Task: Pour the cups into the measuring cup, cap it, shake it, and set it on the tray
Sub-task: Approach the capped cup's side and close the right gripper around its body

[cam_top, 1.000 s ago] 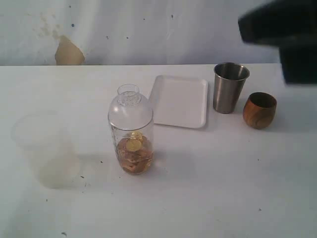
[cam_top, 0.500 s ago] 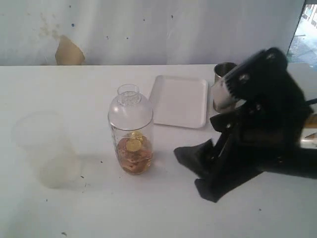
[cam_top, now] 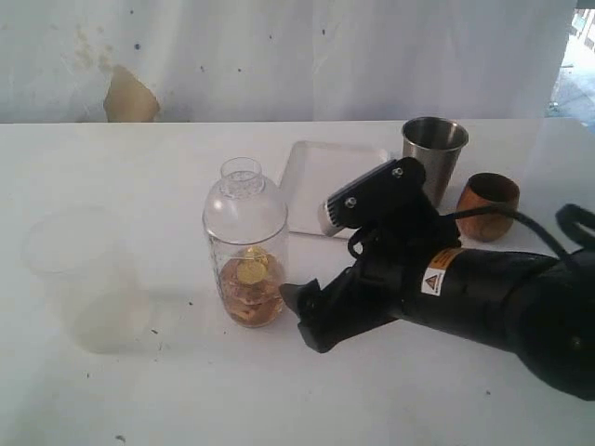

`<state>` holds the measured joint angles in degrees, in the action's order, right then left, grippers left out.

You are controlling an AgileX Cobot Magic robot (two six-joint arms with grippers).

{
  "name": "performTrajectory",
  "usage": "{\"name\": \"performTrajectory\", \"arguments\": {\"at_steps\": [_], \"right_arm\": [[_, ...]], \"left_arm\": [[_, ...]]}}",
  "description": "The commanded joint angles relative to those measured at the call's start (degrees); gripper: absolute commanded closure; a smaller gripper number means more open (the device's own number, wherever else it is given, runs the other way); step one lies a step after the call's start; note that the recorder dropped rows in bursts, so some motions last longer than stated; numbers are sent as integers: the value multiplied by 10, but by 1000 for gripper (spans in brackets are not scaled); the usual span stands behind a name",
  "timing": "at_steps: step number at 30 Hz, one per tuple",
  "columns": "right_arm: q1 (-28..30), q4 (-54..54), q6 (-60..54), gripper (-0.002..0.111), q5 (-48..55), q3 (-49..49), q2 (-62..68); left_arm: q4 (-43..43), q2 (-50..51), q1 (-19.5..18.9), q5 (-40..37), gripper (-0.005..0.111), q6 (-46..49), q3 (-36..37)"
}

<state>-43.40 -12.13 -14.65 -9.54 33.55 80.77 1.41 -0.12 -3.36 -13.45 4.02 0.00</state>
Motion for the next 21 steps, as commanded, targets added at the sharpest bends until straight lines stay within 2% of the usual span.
{"name": "performTrajectory", "arguments": {"at_steps": [1,7,21], "right_arm": [[-27,19,-3,7,-39,-3,37],[-42,19,-3,7,-125,-3,87],[-42,21,25,7,-179,-3,120]], "left_arm": [[-5,1,0,2,107,-1,0],[-5,1,0,2,107,-1,0],[-5,1,0,2,107,-1,0]]}}
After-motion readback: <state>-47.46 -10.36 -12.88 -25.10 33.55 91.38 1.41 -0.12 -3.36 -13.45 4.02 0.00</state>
